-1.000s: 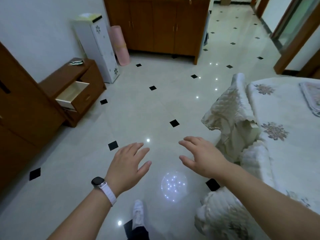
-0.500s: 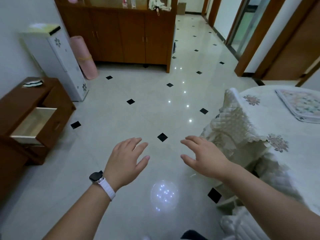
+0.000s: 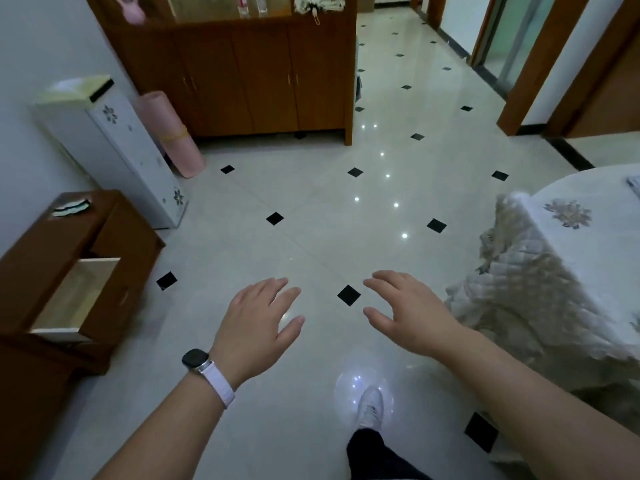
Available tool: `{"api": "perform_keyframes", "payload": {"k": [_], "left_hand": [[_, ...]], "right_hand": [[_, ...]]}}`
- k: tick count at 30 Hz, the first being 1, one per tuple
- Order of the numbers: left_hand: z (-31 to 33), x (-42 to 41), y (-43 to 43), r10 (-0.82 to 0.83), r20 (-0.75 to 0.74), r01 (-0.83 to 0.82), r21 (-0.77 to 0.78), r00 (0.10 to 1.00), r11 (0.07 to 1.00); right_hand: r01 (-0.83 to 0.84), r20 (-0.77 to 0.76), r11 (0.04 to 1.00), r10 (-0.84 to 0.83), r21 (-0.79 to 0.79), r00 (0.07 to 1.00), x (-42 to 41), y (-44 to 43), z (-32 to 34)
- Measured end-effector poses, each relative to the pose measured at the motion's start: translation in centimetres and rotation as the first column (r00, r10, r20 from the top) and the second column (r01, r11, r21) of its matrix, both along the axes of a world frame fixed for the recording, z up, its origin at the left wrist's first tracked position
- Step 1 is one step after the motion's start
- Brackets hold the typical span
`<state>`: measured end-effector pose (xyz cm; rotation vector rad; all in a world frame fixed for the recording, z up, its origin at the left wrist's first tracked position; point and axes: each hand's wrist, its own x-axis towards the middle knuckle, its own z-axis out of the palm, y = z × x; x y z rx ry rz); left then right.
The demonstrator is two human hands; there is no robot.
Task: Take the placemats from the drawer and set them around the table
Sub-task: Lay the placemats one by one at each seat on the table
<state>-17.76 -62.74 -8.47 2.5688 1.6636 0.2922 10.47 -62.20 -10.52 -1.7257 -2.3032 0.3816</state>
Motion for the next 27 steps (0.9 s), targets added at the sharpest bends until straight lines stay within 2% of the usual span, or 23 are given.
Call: {"api": "perform_keyframes", "payload": {"k": [3,8,14,21,27], "left_hand": [[0.8,1.7,6.0,-0.012,-0.042,0.011,-0.017,0.999,1.0],[1.2,5.7,14.7,-0.138,-0.16,0.139,-0.001,0.977,0.99],[1.9,9.8,23.0,-0.133,-0.07,0.134,0.013,0.989,0.991],[0.3,13.2,33.2,-0.259,-0.062,0.259,-0.015,0.964,0.966],[-0.8,15.2,46.3,-0.37,-0.04,0.37,-0.002,0.928,0.929]], "right_hand": [[0.003,-0.017,1.0,-0.003,0.002,1.0,1.6,6.1,0.1],[0.011,0.033,1.0,-0.011,0.022,0.999,6.7,14.7,1.6],[0.067,0.067,0.997,-0.069,0.038,0.995,11.0,21.3,3.3],[0.198,0.067,0.98,-0.199,0.009,0.978,14.1,27.4,2.1],[0.342,0.096,0.939,-0.343,0.023,0.935,16.4,35.9,1.7]]}}
